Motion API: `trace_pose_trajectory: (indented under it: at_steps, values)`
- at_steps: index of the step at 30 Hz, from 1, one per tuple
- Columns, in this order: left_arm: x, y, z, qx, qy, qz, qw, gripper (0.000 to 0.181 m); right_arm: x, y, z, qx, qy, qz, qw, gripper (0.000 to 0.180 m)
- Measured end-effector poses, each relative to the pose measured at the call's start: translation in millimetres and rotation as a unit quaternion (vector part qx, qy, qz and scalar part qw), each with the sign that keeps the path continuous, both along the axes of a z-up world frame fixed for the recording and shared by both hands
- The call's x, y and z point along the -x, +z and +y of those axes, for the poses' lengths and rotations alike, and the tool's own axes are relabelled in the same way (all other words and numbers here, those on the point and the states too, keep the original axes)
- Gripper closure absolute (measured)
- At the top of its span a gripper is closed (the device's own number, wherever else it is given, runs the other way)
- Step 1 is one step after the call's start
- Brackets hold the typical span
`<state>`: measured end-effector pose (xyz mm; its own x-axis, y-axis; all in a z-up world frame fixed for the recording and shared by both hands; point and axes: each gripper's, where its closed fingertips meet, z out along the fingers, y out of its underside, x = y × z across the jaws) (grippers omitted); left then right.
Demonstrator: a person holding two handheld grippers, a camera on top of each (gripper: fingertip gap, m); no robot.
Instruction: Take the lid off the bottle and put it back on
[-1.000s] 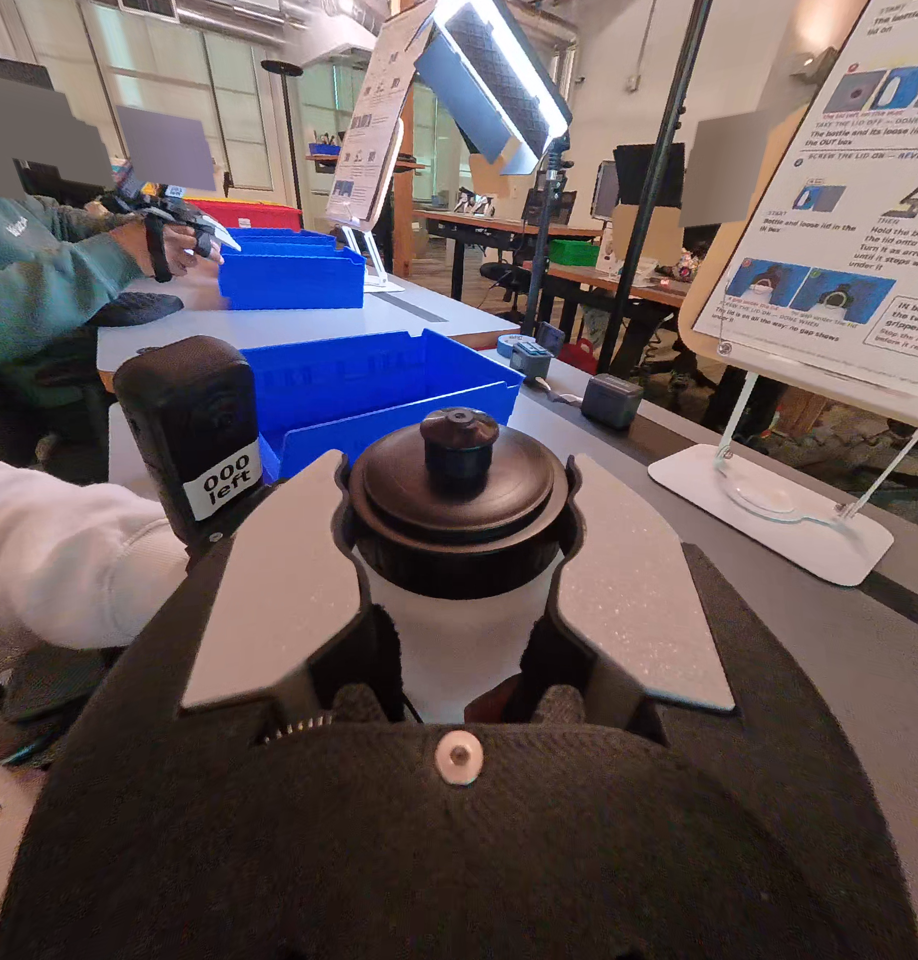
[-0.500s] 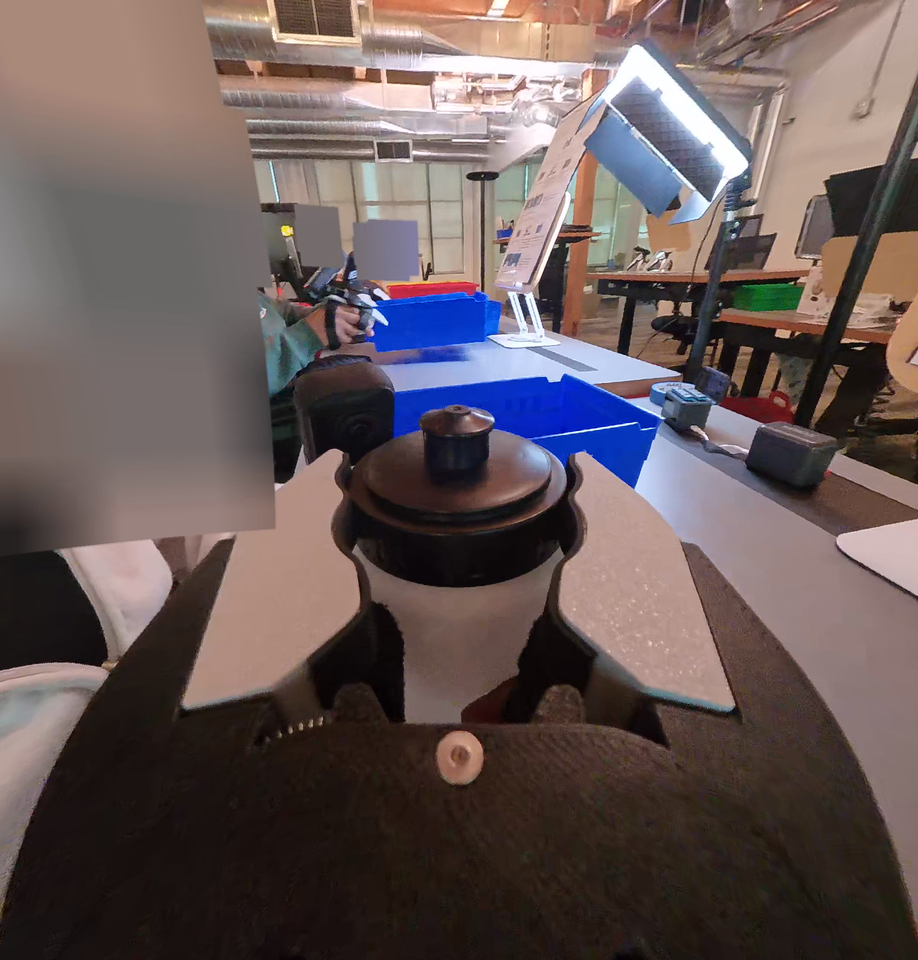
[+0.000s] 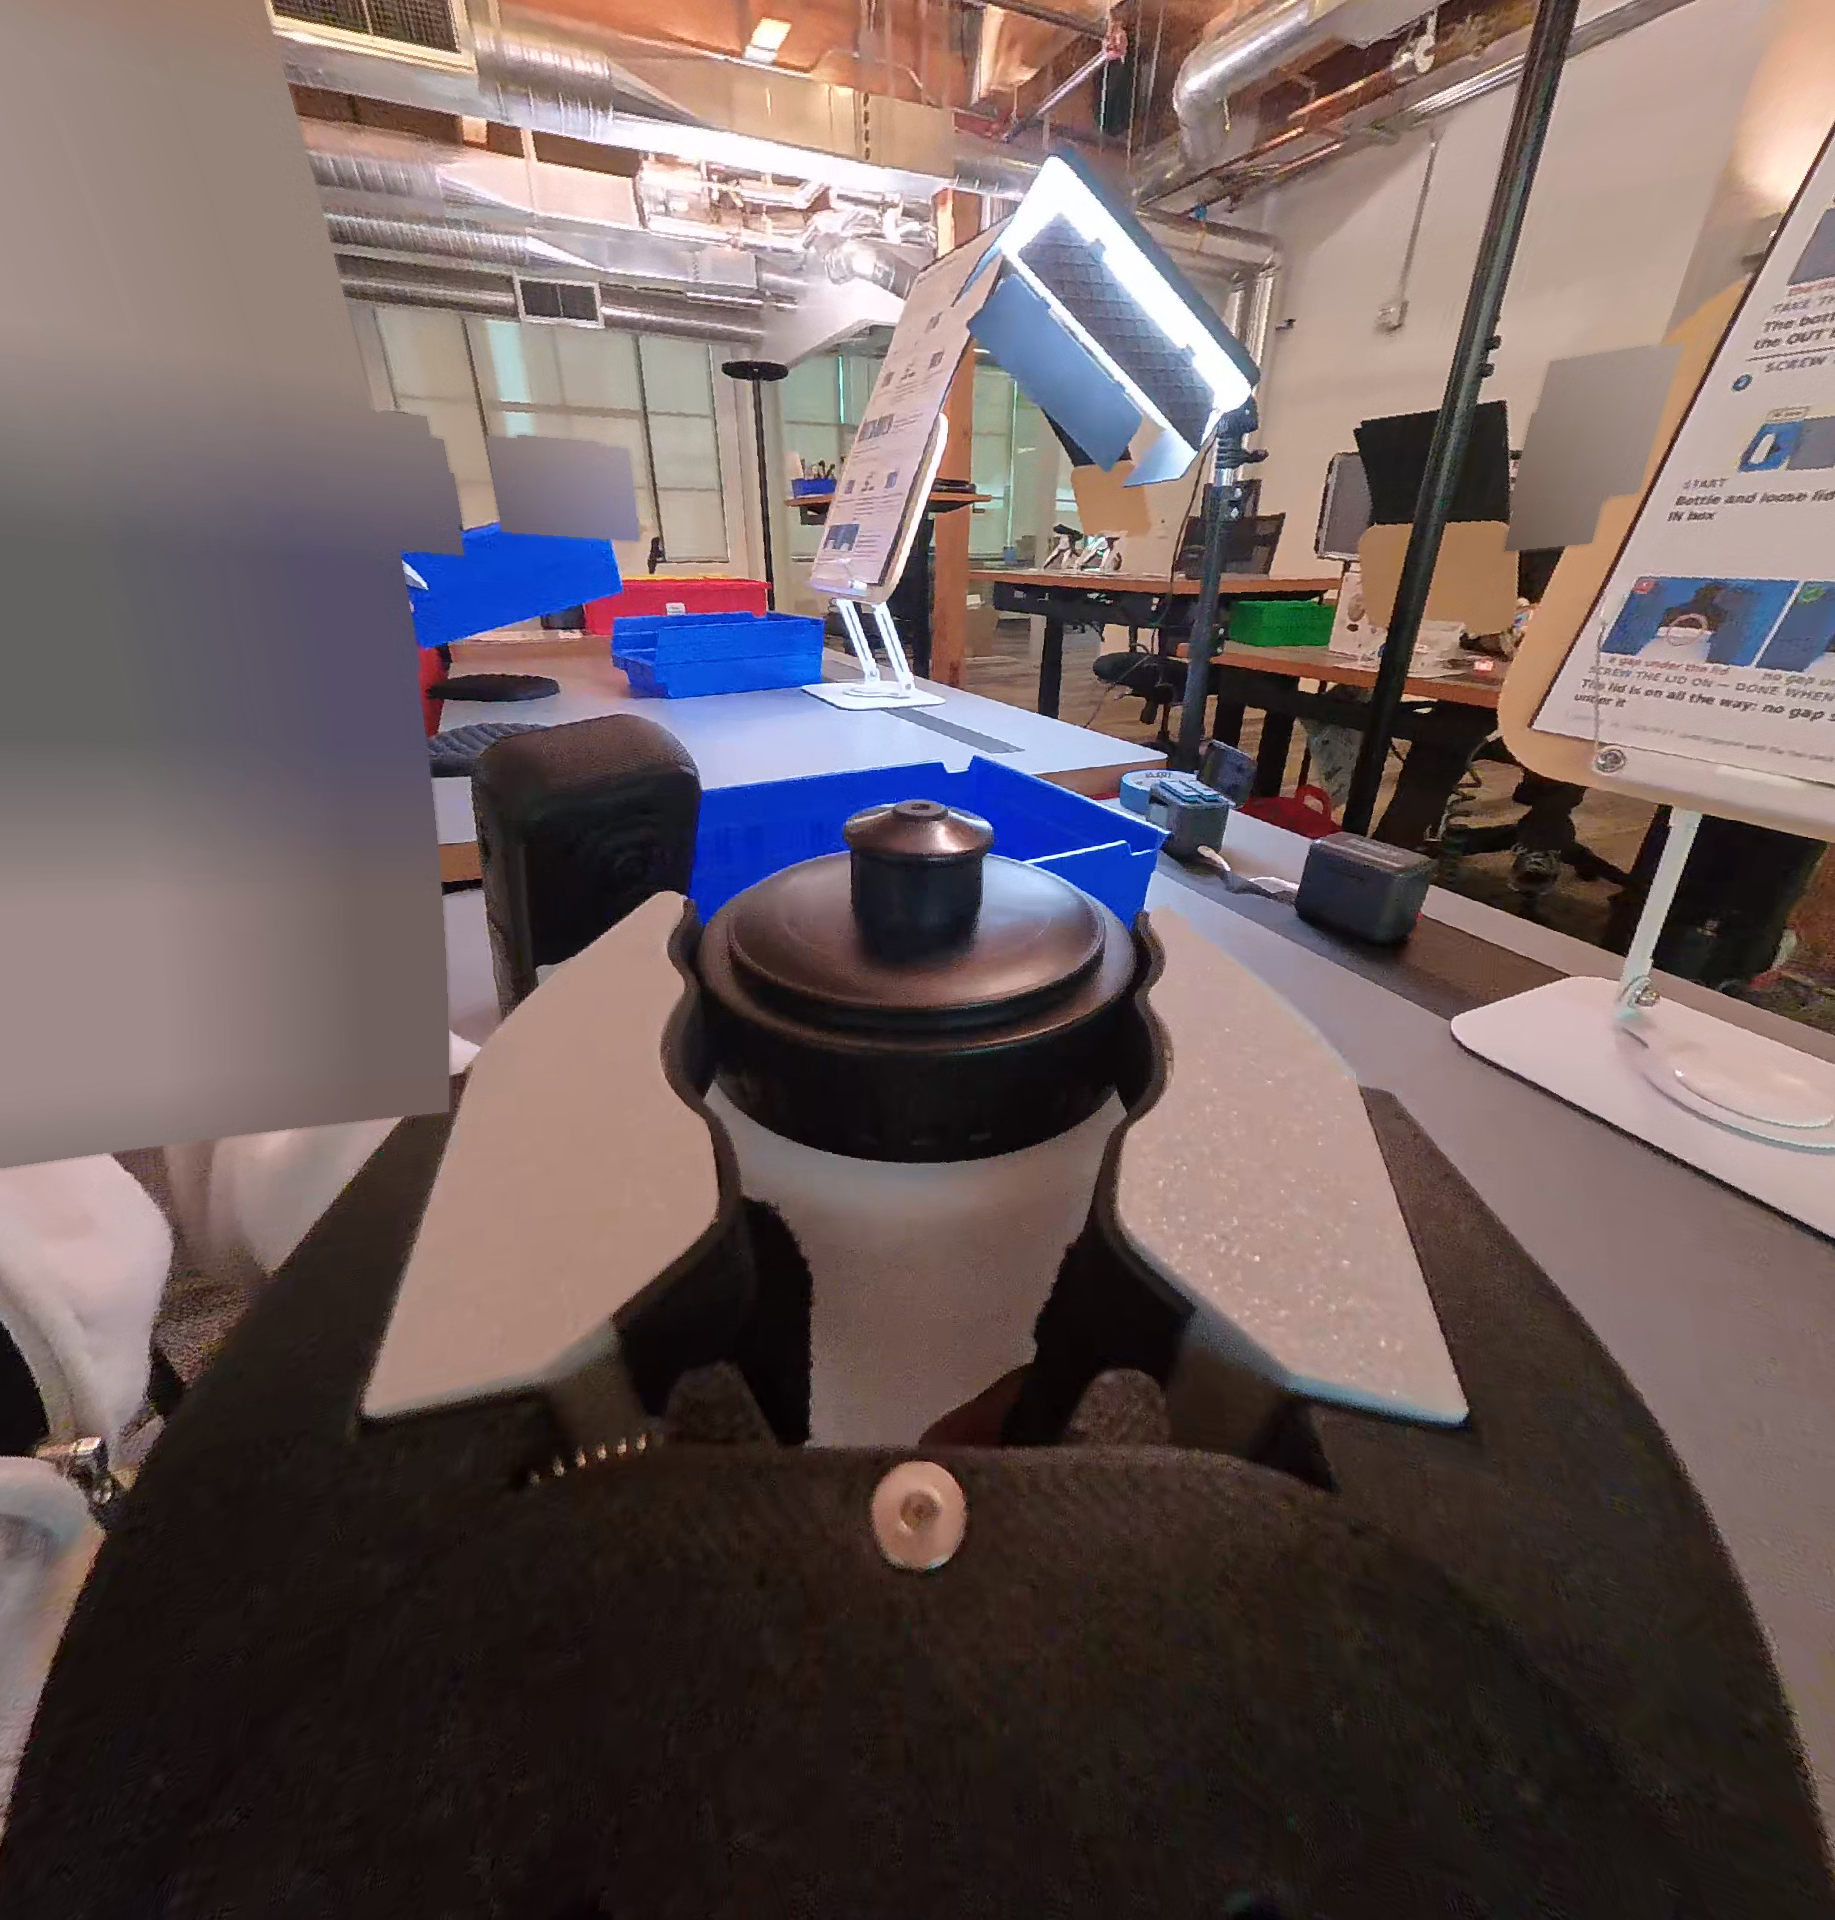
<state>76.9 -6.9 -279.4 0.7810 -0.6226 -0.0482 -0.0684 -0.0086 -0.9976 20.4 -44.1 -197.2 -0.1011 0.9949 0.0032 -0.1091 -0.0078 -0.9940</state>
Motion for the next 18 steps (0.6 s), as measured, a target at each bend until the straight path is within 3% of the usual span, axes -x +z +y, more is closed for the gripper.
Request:
trace_pose_trajectory:
  at_steps: [5,7,8,11,13,18]
  values:
    - [4.5,4.2,2.0,0.005,-0.004,-0.030,1.000,0.078,6.1,-3.1,3.0,-0.025,-0.033,-0.031,0.999,0.099]
    - [13.1,14.7,3.5,0.025,-0.021,-0.104,0.994,0.078,10.5,-5.5,7.6,-0.036,-0.045,-0.052,0.997,0.050]
    - [19.5,23.4,3.2,0.038,-0.040,-0.166,0.985,0.078,8.3,-2.7,8.6,-0.027,-0.041,-0.046,0.998,0.043]
    - [47.0,48.3,3.0,0.080,-0.096,-0.348,0.929,0.077,-8.4,12.1,11.8,0.005,-0.036,0.020,0.999,0.053]
    - [66.4,59.4,3.9,0.077,-0.104,-0.422,0.897,0.078,-16.1,5.7,14.0,0.001,-0.048,0.014,0.999,0.058]
    - [82.3,69.2,2.4,0.034,-0.084,-0.440,0.893,0.075,-12.9,-30.9,4.8,-0.042,-0.075,-0.080,0.993,0.038]
